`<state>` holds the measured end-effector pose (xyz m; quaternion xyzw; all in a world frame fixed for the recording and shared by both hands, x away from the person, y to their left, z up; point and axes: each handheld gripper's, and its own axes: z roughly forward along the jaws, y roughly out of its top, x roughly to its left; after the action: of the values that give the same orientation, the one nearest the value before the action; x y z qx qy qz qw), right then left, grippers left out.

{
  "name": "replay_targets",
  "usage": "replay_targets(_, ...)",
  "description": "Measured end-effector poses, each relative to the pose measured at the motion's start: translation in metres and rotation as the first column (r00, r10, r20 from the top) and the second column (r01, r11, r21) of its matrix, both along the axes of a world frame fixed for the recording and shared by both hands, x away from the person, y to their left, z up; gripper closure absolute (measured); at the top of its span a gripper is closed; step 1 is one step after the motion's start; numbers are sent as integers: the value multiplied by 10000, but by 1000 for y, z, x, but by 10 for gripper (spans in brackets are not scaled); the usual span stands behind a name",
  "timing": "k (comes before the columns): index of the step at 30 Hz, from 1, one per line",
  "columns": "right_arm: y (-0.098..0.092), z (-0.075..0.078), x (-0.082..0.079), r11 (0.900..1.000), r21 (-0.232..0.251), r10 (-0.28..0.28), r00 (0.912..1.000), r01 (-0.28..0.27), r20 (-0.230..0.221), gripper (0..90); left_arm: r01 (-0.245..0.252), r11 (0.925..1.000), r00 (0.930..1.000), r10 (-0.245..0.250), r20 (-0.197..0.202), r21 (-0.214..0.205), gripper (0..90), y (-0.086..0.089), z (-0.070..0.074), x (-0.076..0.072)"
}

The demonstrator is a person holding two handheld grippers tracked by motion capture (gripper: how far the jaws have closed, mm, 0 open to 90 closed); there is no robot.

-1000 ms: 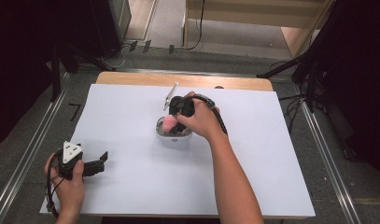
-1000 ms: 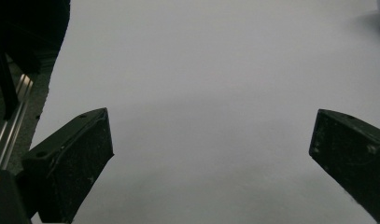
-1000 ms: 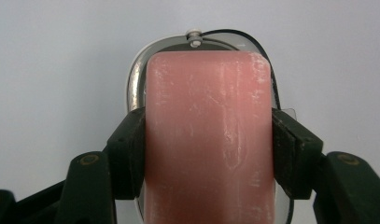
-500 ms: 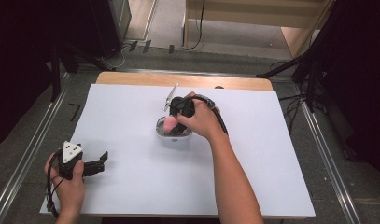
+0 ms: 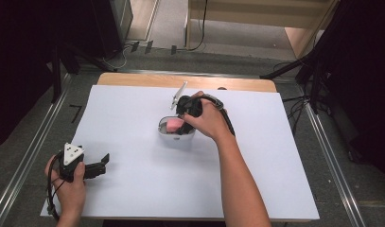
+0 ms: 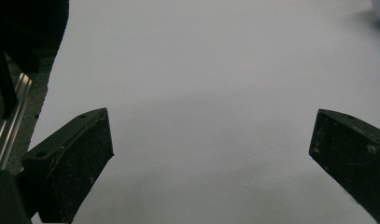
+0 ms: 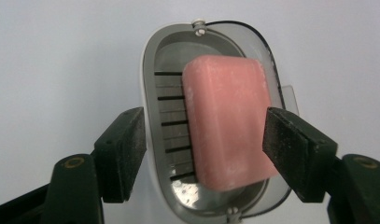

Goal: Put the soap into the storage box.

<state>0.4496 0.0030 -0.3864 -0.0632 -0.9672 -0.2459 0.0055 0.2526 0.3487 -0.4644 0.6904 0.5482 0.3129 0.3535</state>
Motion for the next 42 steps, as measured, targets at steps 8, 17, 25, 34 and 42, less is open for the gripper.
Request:
replay_targets(8, -23, 3, -5, 9969, 538, -577, 9983, 573, 61, 210, 12, 10000, 10000, -12, -11, 6, 1, 0, 0, 0)
replay_targets(17, -53, -1, -15, 9773, 964, -1979, 9756, 1889, 948, 0, -6, 10000, 10000, 6, -35, -36, 1, 1, 0, 0)
replay_targets(25, -78, -6, -25, 9681, 990, -2371, 9693, 2302, 647, 0, 7, 10000, 10000, -7, -46, 17, 1, 0, 0, 0)
replay_targets(34, -99, -15, -35, 9588, 1023, -2721, 9603, 2651, 616, 0, 13, 10000, 10000, -13, -24, 55, 1, 0, 0, 0)
replay_targets(42, -117, -25, -46, 9461, 1255, -3046, 9519, 2985, 325, 0, 34, 10000, 10000, -33, -24, 67, 1, 0, 0, 0)
